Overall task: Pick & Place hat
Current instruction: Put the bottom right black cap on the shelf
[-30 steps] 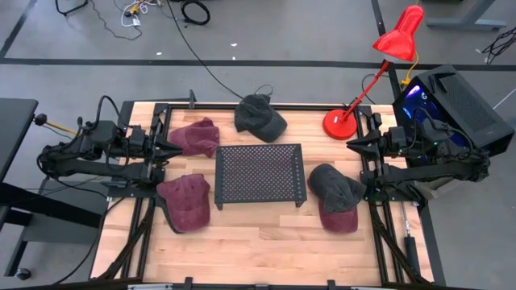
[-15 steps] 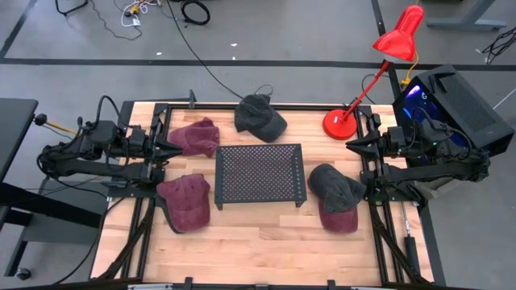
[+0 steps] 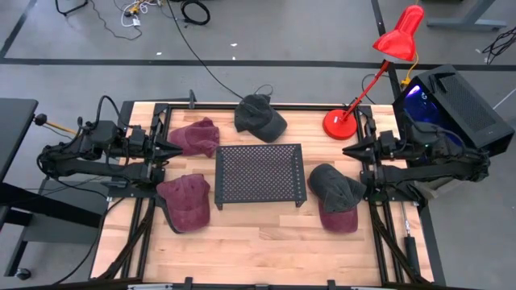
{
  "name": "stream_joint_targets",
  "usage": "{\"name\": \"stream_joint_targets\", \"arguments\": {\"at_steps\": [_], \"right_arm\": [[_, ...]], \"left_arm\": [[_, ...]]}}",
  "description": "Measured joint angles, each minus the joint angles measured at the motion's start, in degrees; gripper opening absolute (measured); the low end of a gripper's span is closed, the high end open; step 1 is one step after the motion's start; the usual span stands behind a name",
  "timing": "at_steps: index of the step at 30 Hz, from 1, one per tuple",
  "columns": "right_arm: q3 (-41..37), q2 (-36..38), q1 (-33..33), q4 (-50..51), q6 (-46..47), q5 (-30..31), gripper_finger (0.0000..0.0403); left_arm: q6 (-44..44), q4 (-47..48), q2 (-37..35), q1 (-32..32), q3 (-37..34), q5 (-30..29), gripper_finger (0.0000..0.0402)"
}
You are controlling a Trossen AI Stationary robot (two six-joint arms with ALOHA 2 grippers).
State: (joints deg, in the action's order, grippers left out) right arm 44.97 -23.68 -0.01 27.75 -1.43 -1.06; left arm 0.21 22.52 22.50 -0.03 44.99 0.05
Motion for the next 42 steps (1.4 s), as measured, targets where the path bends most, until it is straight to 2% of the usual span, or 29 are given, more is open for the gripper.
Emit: {"name": "stream_joint_targets", "arguments": {"at_steps": [8, 14, 25, 42], "right_arm": [[0.0, 0.0, 0.0, 5.9, 1.0, -0.1, 0.0039], [0.0, -0.7, 0.5, 7.0, 1.0, -3.0, 0.0039], [0.0, -3.0, 6.3, 7.5, 1.2, -4.0, 0.0039], [0.0, -7.1, 12.0, 19.6, 1.0, -4.0, 0.0039]], "left_arm": [[0.0, 0.0, 0.0, 0.0, 0.0, 0.0, 0.0048], [0.0, 0.0, 0.0, 0.0, 0.0, 0.0, 0.0048], [0.0, 0.0, 0.0, 0.0, 0.0, 0.0, 0.0048], [0.0, 0.0, 0.0, 0.0, 0.0, 0.0, 0.0048]]}}
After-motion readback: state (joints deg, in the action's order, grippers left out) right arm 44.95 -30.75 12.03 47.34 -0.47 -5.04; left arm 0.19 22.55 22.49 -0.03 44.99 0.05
